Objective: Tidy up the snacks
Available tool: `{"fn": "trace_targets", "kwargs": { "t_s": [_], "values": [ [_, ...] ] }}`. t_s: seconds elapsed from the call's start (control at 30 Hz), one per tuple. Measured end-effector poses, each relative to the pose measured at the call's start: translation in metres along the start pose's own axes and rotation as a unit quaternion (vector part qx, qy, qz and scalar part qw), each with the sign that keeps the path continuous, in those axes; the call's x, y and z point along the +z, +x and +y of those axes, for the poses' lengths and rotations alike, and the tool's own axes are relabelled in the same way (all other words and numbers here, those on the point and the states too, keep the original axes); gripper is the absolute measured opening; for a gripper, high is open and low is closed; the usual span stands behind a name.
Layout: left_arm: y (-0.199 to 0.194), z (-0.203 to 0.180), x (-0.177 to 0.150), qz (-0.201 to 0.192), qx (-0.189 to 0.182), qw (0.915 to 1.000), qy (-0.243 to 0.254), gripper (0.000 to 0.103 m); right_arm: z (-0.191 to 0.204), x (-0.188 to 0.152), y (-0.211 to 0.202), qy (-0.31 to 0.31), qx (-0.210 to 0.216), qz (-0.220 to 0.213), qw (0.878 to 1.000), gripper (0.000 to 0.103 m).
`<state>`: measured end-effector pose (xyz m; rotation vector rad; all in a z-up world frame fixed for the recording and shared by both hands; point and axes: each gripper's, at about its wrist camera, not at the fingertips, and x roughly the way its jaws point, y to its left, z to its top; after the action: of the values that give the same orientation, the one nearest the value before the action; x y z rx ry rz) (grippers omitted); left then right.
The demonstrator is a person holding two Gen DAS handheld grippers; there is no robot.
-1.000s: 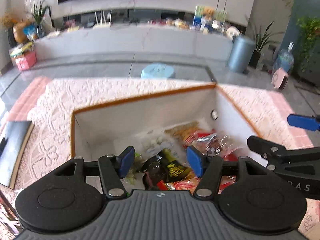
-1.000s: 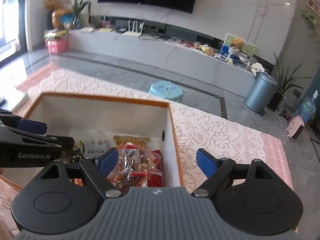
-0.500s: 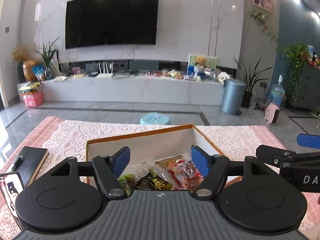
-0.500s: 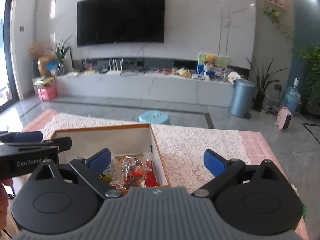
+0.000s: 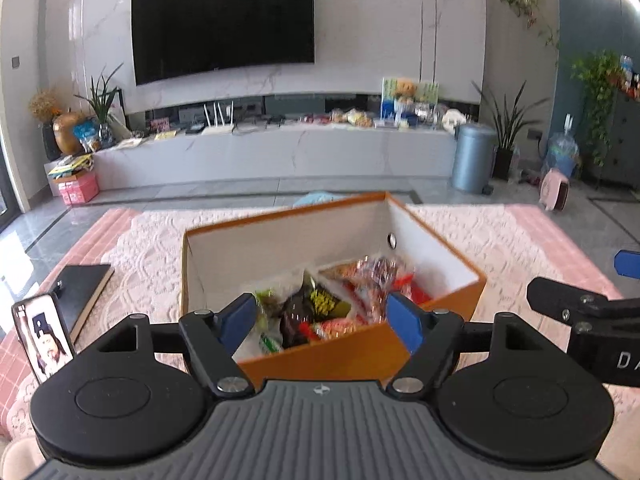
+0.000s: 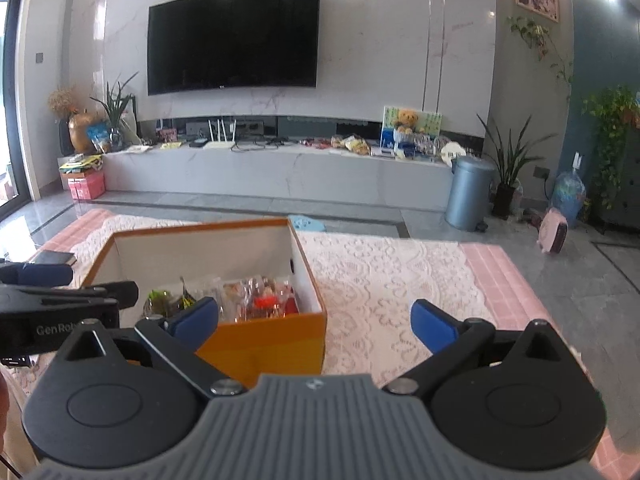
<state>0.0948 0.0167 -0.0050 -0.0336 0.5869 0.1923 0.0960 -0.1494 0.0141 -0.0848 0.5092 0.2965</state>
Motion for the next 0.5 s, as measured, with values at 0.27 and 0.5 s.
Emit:
{"fn": "trace_targets", "kwargs": {
  "t_s": [0.27,0.5],
  "values": [
    [0.02,-0.004,-0.021,0.05,0.016,0.9986,0.001,0.087,-0.002,-0.012,0.026,0.005,0.0,0.037,0.999,0.099],
    [0.028,-0.006,-0.03,0.067,0.02,0.9975,0.009,0.087,-0.006,-0.019,0.043,0.016,0.001,0.063,0.998,0.099]
  ]
}}
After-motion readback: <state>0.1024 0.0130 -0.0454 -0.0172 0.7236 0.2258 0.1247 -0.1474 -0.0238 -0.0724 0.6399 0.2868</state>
